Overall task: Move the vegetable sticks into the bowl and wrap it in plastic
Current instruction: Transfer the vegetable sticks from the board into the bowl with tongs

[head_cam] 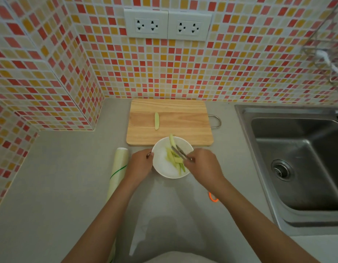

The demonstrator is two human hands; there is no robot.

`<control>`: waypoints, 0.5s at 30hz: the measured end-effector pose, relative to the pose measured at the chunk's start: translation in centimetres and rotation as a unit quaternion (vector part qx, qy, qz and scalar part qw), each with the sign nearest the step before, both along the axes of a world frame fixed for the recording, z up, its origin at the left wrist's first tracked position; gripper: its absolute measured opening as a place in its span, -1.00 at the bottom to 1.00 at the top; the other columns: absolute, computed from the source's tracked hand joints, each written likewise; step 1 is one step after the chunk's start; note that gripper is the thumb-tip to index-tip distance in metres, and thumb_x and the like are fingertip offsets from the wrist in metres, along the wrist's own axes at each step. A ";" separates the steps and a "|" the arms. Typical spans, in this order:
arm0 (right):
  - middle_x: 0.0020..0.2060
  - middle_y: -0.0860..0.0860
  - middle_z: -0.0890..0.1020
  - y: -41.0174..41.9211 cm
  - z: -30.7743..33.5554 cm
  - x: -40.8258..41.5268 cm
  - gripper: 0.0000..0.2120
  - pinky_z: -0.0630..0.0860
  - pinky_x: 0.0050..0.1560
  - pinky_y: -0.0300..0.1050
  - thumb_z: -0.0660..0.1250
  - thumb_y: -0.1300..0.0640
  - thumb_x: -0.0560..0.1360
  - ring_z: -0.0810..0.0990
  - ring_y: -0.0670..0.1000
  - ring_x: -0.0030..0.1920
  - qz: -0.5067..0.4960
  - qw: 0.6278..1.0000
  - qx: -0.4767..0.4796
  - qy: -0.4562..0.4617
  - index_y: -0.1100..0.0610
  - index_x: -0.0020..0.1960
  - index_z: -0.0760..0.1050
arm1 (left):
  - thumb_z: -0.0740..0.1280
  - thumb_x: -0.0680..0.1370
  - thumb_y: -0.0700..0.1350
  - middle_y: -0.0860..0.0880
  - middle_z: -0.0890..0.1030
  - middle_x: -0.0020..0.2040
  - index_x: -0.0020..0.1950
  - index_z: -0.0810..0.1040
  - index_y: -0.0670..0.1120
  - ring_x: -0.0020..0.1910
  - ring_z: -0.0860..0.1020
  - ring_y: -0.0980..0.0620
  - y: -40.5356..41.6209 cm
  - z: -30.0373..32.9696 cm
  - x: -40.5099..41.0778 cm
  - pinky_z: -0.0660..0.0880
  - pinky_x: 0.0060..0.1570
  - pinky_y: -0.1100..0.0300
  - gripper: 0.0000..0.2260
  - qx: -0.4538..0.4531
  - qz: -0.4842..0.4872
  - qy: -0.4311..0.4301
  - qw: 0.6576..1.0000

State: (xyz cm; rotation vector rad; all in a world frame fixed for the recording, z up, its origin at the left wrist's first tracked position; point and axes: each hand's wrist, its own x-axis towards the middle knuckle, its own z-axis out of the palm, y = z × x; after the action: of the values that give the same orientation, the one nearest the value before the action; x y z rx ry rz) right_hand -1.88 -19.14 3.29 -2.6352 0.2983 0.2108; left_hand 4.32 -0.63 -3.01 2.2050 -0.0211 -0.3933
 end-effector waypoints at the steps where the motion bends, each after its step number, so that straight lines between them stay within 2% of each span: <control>1: -0.45 0.03 0.40 0.2 -0.4 -0.7 -0.74 0.23 -0.39 -0.13 0.28 0.12 0.45 0.47 0.11 -0.33 0.014 0.999 -0.025 0.019 0.12 -0.41 0.41 | 0.14 0.61 -0.17 -0.06 0.63 -0.25 0.05 0.64 -0.14 -0.27 0.57 -0.11 0.0 0.0 0.0 0.58 -0.03 -0.07 -0.73 -0.001 0.000 -0.001 1.000; 3: -0.22 0.10 0.58 0.7 -1.0 -1.4 -0.82 0.33 -0.25 -0.13 0.25 0.11 0.49 0.59 0.16 -0.13 0.027 0.995 -0.078 0.055 0.20 -0.15 0.55 | 0.14 0.61 -0.17 -0.01 0.59 -0.32 -0.02 0.64 -0.13 -0.31 0.53 -0.08 0.0 0.0 -0.1 0.55 -0.06 -0.03 -0.74 -0.007 -0.001 -0.004 1.000; 5: -0.10 0.13 0.63 0.8 -0.8 -1.1 -0.80 0.36 -0.23 -0.12 0.25 0.10 0.50 0.62 0.17 -0.07 0.020 0.992 -0.108 0.060 0.23 -0.06 0.56 | 0.14 0.61 -0.18 0.04 0.56 -0.37 -0.05 0.63 -0.13 -0.33 0.51 -0.06 0.1 0.0 -0.2 0.53 -0.10 0.00 -0.74 -0.016 -0.001 -0.006 1.000; 7: -0.14 0.12 0.63 0.9 -0.1 0.1 -0.76 0.34 -0.26 -0.14 0.26 0.04 0.50 0.62 0.17 -0.11 0.009 0.994 -0.104 0.027 0.22 -0.10 0.56 | 0.14 0.61 -0.19 0.00 0.54 -0.38 -0.06 0.62 -0.17 -0.36 0.49 -0.06 0.1 0.0 -0.4 0.53 -0.11 -0.02 -0.74 -0.025 0.004 -0.006 1.000; 10: -0.33 0.03 0.52 1.6 1.1 4.0 -0.74 0.25 -0.39 -0.17 0.29 -0.01 0.48 0.56 0.14 -0.25 -0.019 0.998 -0.056 -0.025 0.16 -0.25 0.50 | 0.13 0.62 -0.19 -0.06 0.52 -0.39 -0.10 0.59 -0.22 -0.39 0.49 -0.07 0.2 0.0 -0.5 0.53 -0.12 -0.04 -0.73 -0.036 0.009 -0.003 0.999; 13: -0.43 -0.04 0.38 3.1 0.7 8.9 -0.66 0.18 -0.46 -0.18 0.31 0.03 0.48 0.45 0.09 -0.31 -0.015 0.999 -0.026 -0.016 0.11 -0.39 0.30 | 0.14 0.62 -0.20 -0.04 0.49 -0.43 -0.14 0.57 -0.24 -0.40 0.47 -0.06 0.3 -0.2 -0.6 0.48 -0.16 0.01 -0.73 -0.049 0.014 -0.001 0.999; 15: -0.42 -0.04 0.40 4.1 -0.3 11.5 -0.67 0.20 -0.47 -0.19 0.30 0.10 0.48 0.49 0.11 -0.28 -0.003 1.000 -0.023 0.001 0.11 -0.40 0.27 | 0.14 0.62 -0.20 -0.02 0.49 -0.45 -0.19 0.55 -0.20 -0.42 0.46 -0.03 0.3 -0.1 -0.7 0.42 -0.20 0.07 -0.73 -0.050 0.010 -0.001 0.999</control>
State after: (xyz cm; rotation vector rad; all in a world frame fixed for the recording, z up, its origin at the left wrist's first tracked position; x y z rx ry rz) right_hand 9.57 -15.06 3.01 -2.6801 0.3163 0.2056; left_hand 3.66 -0.33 -3.12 2.1043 -0.0186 -0.3712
